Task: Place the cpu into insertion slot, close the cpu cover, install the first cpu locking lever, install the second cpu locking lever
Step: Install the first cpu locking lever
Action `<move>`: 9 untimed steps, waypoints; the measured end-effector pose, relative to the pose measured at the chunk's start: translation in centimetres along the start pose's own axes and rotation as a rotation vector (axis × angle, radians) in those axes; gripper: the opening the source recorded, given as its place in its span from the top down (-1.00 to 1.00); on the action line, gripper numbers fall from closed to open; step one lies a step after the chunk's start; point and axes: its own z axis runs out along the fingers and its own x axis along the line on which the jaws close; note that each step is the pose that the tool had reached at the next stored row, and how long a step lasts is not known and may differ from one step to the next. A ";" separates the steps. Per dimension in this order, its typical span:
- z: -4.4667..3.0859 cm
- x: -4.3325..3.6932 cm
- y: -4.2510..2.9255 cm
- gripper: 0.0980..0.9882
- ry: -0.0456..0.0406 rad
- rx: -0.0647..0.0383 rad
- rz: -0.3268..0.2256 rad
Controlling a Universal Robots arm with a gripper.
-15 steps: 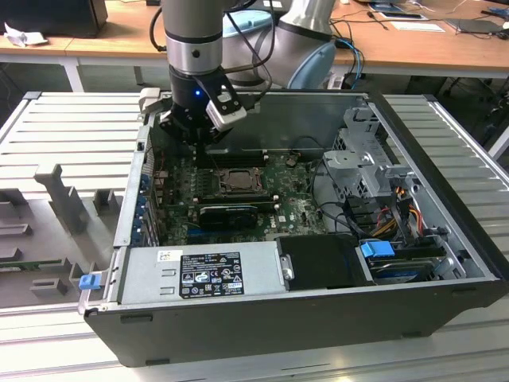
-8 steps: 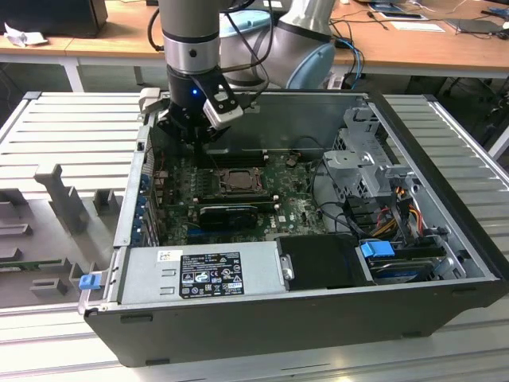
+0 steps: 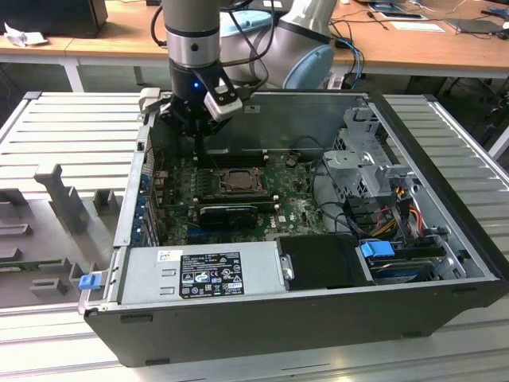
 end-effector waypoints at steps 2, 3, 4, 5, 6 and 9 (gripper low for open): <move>0.00 -0.29 0.01 0.98 0.0000 0.000 0.000; 0.00 -0.58 0.00 0.98 0.0000 0.000 0.000; 0.00 -0.79 -0.01 0.98 0.0000 0.000 0.000; -0.01 -0.89 -0.01 0.98 0.0000 0.000 0.000; -0.01 -1.15 -0.03 0.98 0.0000 0.000 0.000; -0.01 -1.74 -0.06 0.98 0.0000 0.000 0.000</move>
